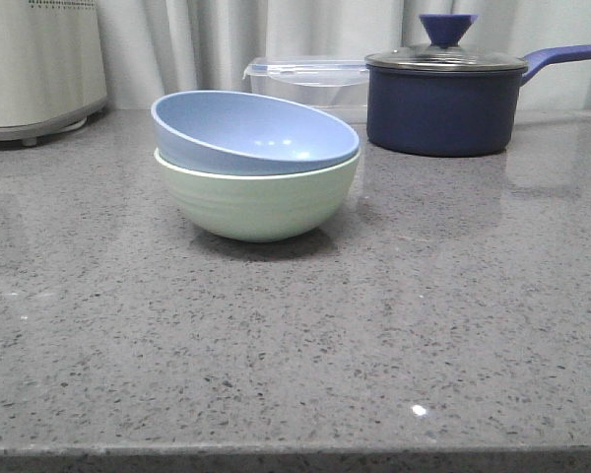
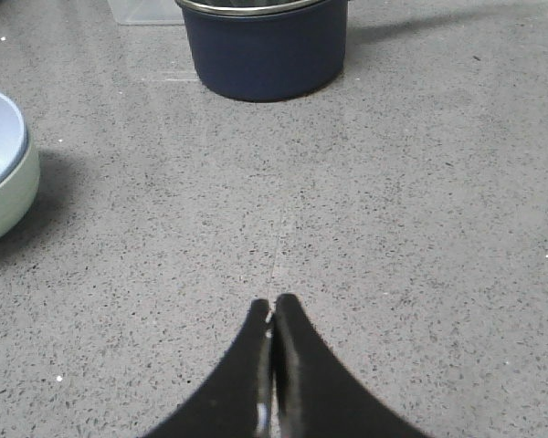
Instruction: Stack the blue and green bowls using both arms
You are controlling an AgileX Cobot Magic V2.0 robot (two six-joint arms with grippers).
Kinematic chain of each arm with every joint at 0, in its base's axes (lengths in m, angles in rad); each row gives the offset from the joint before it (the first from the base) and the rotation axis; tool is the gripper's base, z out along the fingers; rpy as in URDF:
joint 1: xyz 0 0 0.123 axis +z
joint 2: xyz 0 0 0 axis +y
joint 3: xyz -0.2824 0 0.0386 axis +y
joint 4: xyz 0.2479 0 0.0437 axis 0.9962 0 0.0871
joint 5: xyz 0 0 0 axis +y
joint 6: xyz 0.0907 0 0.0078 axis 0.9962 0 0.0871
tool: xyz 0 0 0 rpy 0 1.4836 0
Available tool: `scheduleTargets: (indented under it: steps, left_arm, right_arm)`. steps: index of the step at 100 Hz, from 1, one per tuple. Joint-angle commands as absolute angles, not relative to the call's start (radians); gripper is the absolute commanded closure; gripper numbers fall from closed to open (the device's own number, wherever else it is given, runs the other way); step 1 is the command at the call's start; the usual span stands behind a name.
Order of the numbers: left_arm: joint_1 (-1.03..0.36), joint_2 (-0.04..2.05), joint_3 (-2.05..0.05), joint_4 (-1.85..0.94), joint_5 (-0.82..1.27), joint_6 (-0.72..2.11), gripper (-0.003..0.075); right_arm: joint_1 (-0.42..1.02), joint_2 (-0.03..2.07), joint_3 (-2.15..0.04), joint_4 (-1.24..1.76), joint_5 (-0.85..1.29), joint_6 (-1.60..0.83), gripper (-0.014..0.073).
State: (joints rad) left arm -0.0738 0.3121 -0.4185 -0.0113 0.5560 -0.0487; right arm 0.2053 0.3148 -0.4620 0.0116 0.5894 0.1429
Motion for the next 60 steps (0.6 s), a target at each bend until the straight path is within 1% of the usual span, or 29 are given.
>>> scheduleTargets:
  steps: [1, 22, 42, 60]
  left_arm:
    - [-0.063, 0.308, -0.417, -0.014, 0.446, -0.057, 0.0741]
    - [-0.061, 0.205, -0.260, -0.014, 0.279, -0.057, 0.0741]
    - [-0.061, 0.097, -0.123, -0.014, 0.224, -0.057, 0.0741]
    - [-0.061, 0.008, -0.024, -0.014, 0.117, -0.057, 0.0741]
  right_arm:
    - [0.200, 0.322, -0.487, 0.000, 0.514, 0.132, 0.0674]
    - [0.200, 0.321, -0.487, 0.000, 0.514, 0.132, 0.0674]
    - [0.200, 0.321, -0.487, 0.000, 0.514, 0.132, 0.0674]
    - [0.200, 0.321, -0.487, 0.000, 0.514, 0.132, 0.0674]
